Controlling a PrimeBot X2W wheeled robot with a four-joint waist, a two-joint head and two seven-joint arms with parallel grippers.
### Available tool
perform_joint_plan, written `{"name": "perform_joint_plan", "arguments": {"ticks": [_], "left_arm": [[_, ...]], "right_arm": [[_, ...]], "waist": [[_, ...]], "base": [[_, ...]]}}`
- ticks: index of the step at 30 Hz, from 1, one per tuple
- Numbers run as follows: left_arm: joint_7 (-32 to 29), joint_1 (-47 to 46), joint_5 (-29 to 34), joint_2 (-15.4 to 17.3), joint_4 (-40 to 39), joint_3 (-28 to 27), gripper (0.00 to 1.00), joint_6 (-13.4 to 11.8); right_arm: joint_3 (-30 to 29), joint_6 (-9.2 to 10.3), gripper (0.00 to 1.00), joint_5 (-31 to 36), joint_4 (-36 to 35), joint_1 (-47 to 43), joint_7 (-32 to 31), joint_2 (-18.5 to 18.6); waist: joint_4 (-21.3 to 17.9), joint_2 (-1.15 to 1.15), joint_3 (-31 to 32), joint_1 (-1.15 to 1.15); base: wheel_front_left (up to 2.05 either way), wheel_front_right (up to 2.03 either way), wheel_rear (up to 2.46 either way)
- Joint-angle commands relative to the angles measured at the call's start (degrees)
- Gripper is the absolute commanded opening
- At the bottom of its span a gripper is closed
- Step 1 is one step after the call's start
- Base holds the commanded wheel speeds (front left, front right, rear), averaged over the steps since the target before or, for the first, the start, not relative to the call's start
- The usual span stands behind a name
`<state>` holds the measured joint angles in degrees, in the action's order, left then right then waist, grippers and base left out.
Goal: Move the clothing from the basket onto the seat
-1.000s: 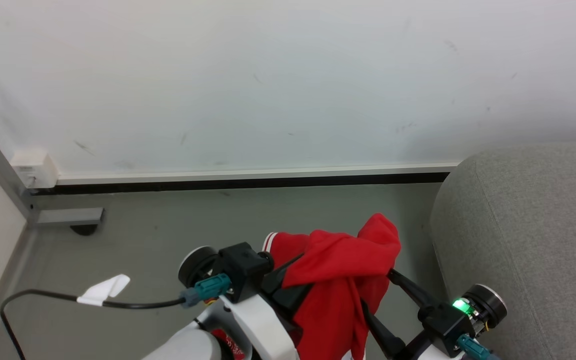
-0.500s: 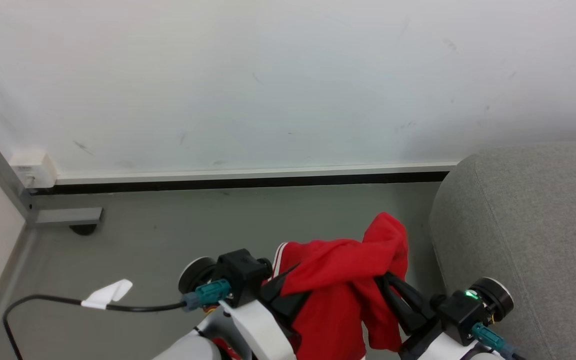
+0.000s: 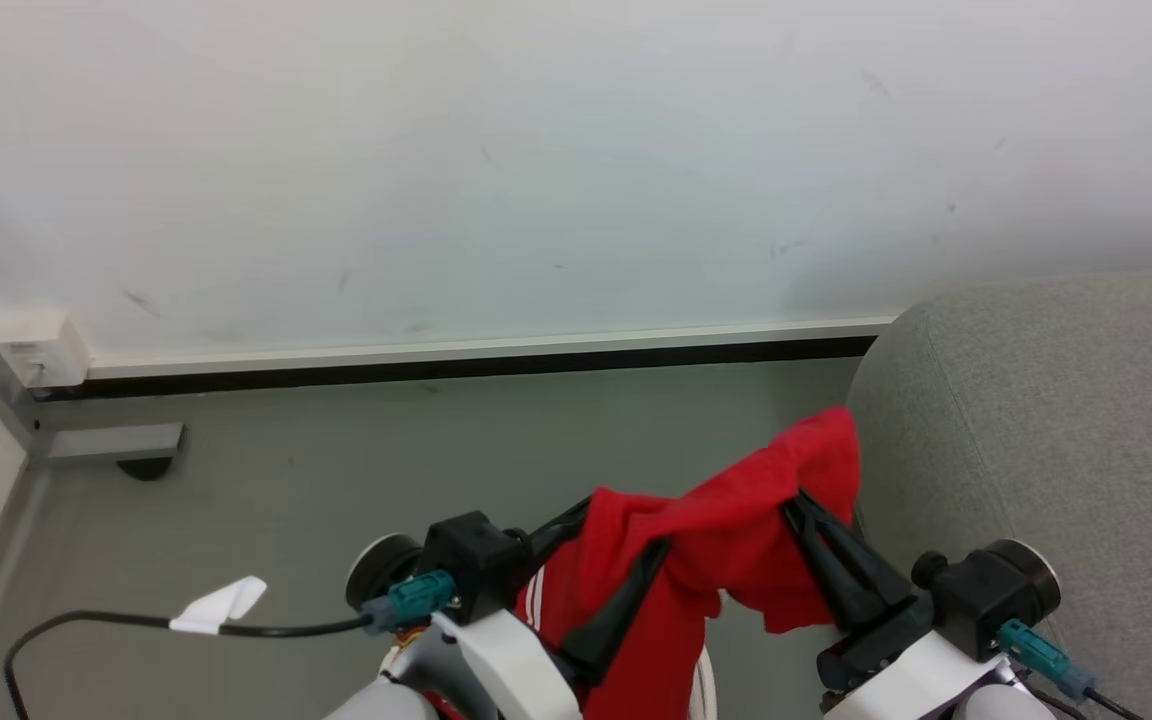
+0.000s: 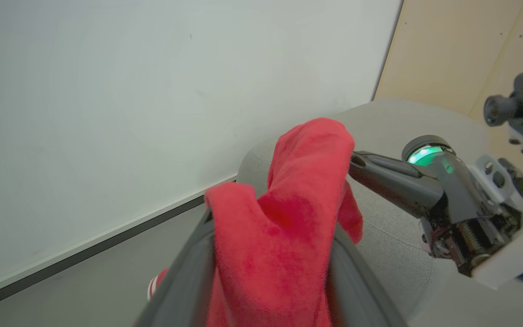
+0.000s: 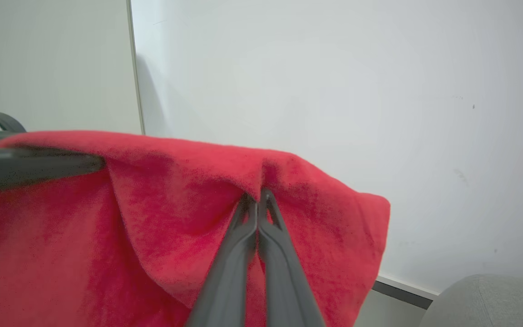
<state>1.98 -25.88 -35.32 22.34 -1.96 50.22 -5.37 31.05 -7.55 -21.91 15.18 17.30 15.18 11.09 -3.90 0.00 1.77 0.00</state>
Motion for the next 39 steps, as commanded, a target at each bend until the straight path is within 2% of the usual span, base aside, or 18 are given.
{"name": "perform_joint_plan", "arguments": {"ticks": [1,5,11,27,33,39], "left_arm": [[0.30,0.62,0.66,-0.29,0.40,0.09,1.00,-0.05],[0.48,0.88,0.09,-0.65,0.84,0.91,1.00,0.74],[1.22,0.68,0.45,-1.19,1.59,1.20,1.00,0.48],[2.10,-1.22,1.14,-2.39,2.74,1.76,1.00,0.82],[1.59,-2.78,1.58,-2.79,3.00,2.29,1.00,1.10],[-0.21,-6.97,3.08,-2.81,2.24,2.97,1.00,2.07]], "right_arm": [[-0.95,0.12,0.00,-0.54,-0.46,-0.79,-0.05,0.24],[-3.64,0.12,0.00,-0.93,-2.09,-0.83,-0.03,-0.22],[-6.61,0.12,0.00,-0.66,-3.56,-0.93,-0.03,0.29],[-11.21,0.12,0.00,-0.23,-5.88,-0.10,-0.03,1.92],[-13.80,0.12,0.00,-3.68,-5.40,2.69,-0.03,1.79],[-18.27,0.12,0.00,-5.70,-3.93,10.67,-0.04,3.62]], "waist": [[-0.48,0.00,-0.11,0.00],[-1.80,0.00,-0.39,0.00],[-4.56,0.00,-0.66,0.00],[-15.57,0.00,-2.80,0.00],[-16.76,0.00,-5.23,0.00],[-15.46,0.00,-12.04,0.00]], "base": [[0.00,0.00,0.00],[0.00,0.00,0.00],[0.00,0.00,0.00],[0.00,0.00,0.00],[0.00,0.00,0.00],[0.00,0.00,0.00]]}}
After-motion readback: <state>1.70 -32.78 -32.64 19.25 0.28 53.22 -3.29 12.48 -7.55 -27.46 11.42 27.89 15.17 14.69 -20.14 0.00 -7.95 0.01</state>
